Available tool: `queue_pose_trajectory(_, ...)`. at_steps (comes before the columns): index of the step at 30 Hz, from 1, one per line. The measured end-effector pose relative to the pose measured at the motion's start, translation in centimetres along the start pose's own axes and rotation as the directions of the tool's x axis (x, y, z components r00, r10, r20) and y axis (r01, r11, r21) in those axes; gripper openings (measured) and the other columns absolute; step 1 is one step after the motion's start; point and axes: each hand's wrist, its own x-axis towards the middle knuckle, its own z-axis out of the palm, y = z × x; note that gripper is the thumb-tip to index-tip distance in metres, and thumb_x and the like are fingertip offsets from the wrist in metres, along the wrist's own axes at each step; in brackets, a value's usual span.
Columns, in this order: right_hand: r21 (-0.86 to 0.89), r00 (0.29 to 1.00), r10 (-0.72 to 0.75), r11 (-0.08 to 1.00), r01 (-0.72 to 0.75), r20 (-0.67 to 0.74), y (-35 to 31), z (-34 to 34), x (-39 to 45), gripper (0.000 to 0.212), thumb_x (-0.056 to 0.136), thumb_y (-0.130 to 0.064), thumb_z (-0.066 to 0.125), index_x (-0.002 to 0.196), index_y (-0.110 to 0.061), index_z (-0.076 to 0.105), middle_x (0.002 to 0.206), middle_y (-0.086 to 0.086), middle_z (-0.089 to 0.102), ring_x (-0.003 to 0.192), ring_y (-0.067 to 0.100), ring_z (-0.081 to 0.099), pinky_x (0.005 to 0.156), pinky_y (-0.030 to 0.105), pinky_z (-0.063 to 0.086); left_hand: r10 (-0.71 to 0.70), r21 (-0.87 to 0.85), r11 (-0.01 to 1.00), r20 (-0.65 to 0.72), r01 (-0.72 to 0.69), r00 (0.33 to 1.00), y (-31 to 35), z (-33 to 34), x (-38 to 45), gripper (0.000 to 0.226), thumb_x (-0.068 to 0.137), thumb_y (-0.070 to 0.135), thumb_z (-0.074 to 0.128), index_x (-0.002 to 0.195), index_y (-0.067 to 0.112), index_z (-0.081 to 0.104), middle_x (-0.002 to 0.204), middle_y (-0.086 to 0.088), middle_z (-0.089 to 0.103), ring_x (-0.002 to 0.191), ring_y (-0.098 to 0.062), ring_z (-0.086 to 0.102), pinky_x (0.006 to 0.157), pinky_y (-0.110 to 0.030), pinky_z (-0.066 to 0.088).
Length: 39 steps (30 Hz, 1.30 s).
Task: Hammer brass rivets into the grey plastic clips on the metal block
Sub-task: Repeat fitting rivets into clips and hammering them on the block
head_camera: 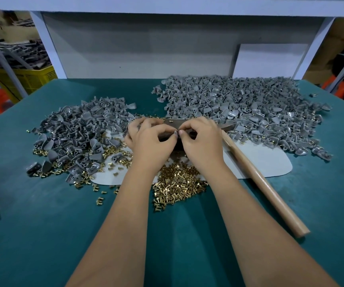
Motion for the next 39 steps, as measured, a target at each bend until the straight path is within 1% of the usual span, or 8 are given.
queue_pose_trajectory(6, -0.200, 0.985, -0.113, 0.970, 0.137, 0.128, -0.1, -0.9, 0.9, 0.007, 0.087, -0.017, 0.063, 0.083, -0.021, 0.067, 0.090, -0.009, 0.058, 0.096, 0.016, 0.048, 0.083, 0.029, 0.029, -0.034, 0.038, 0.999, 0.000, 0.033, 0.999, -0.1, 0.1, 0.0, 0.005, 0.086, 0.045, 0.069, 0.080, 0.044, 0.069, 0.118, 0.020, 0.054, 0.125, -0.008, 0.020, 0.101, -0.036, 0.015)
queue_pose_trajectory(11, -0.282, 0.972, 0.023, 0.958, 0.045, 0.233, -1.1, -1.6, 2.1, 0.017, 0.086, -0.024, 0.063, 0.073, -0.033, 0.058, 0.083, -0.010, 0.057, 0.092, 0.019, 0.054, 0.083, 0.034, 0.043, -0.032, 0.050, 0.998, -0.012, 0.032, 0.999, -0.3, 0.2, -0.1, 0.007, 0.086, 0.047, 0.068, 0.086, 0.041, 0.074, 0.116, 0.021, 0.052, 0.122, -0.005, 0.019, 0.095, -0.030, 0.013)
queue_pose_trajectory(14, -0.272, 0.979, 0.078, 0.962, -0.024, 0.189, -1.1, -1.1, 2.0, 0.014, 0.087, -0.028, 0.062, 0.074, -0.034, 0.061, 0.086, -0.009, 0.063, 0.094, 0.019, 0.055, 0.087, 0.039, 0.045, -0.041, 0.071, 0.997, -0.034, 0.043, 0.999, -0.2, 0.5, 0.0, 0.010, 0.088, 0.046, 0.067, 0.090, 0.040, 0.074, 0.121, 0.017, 0.055, 0.127, -0.010, 0.020, 0.098, -0.032, 0.013)
queue_pose_trajectory(17, -0.231, 0.990, 0.040, 0.973, -0.007, 0.138, -0.5, -0.5, 1.4, 0.009, 0.090, -0.028, 0.059, 0.085, -0.033, 0.066, 0.087, -0.016, 0.053, 0.101, 0.016, 0.049, 0.091, 0.039, 0.037, -0.059, 0.105, 0.992, -0.052, 0.064, 0.997, -0.2, 0.8, 0.2, 0.013, 0.089, 0.048, 0.064, 0.093, 0.041, 0.073, 0.126, 0.013, 0.055, 0.130, -0.013, 0.020, 0.104, -0.039, 0.014)
queue_pose_trajectory(23, 0.201, 0.963, 0.227, 0.946, -0.253, 0.145, -0.2, -1.1, 1.4, 0.024, 0.095, -0.021, 0.048, 0.103, -0.029, 0.069, 0.100, -0.009, 0.067, 0.100, 0.013, 0.057, 0.092, 0.041, 0.048, -0.052, 0.105, 0.993, -0.048, 0.057, 0.997, -0.1, 1.2, 0.4, 0.014, 0.092, 0.041, 0.062, 0.101, 0.037, 0.073, 0.130, 0.010, 0.054, 0.133, -0.020, 0.025, 0.107, -0.039, 0.018)
queue_pose_trajectory(31, 0.052, 0.981, 0.167, 0.984, -0.172, 0.097, -0.7, -0.5, 1.2, 0.020, 0.088, -0.025, 0.063, 0.074, -0.039, 0.059, 0.083, -0.019, 0.061, 0.102, 0.015, 0.056, 0.097, 0.046, 0.041, -0.059, -0.074, 0.996, -0.027, 0.057, 0.998, 0.0, 0.9, 0.3, 0.015, 0.092, 0.026, 0.065, 0.101, 0.022, 0.076, 0.122, 0.000, 0.051, 0.119, -0.019, 0.048, 0.096, -0.025, 0.038)
queue_pose_trajectory(34, 0.054, 0.982, 0.172, 0.983, -0.176, 0.073, -0.6, -0.4, 1.2, 0.020, 0.087, -0.025, 0.063, 0.072, -0.038, 0.058, 0.081, -0.018, 0.061, 0.100, 0.015, 0.057, 0.096, 0.045, 0.042, -0.040, -0.078, 0.996, -0.028, 0.037, 0.999, 0.2, 1.0, 0.0, 0.014, 0.091, 0.026, 0.066, 0.099, 0.023, 0.077, 0.113, 0.004, 0.046, 0.119, -0.021, 0.048, 0.099, -0.031, 0.042)
queue_pose_trajectory(39, 0.001, 0.989, 0.135, 0.991, -0.135, 0.053, -0.5, -0.1, 1.3, 0.013, 0.087, -0.026, 0.062, 0.077, -0.034, 0.063, 0.088, -0.012, 0.064, 0.101, 0.018, 0.055, 0.095, 0.044, 0.041, -0.031, 0.070, 0.997, -0.097, 0.037, 0.995, 0.4, 1.5, -0.4, 0.017, 0.092, 0.036, 0.062, 0.102, 0.031, 0.075, 0.121, 0.002, 0.052, 0.122, -0.025, 0.034, 0.089, -0.023, 0.025)
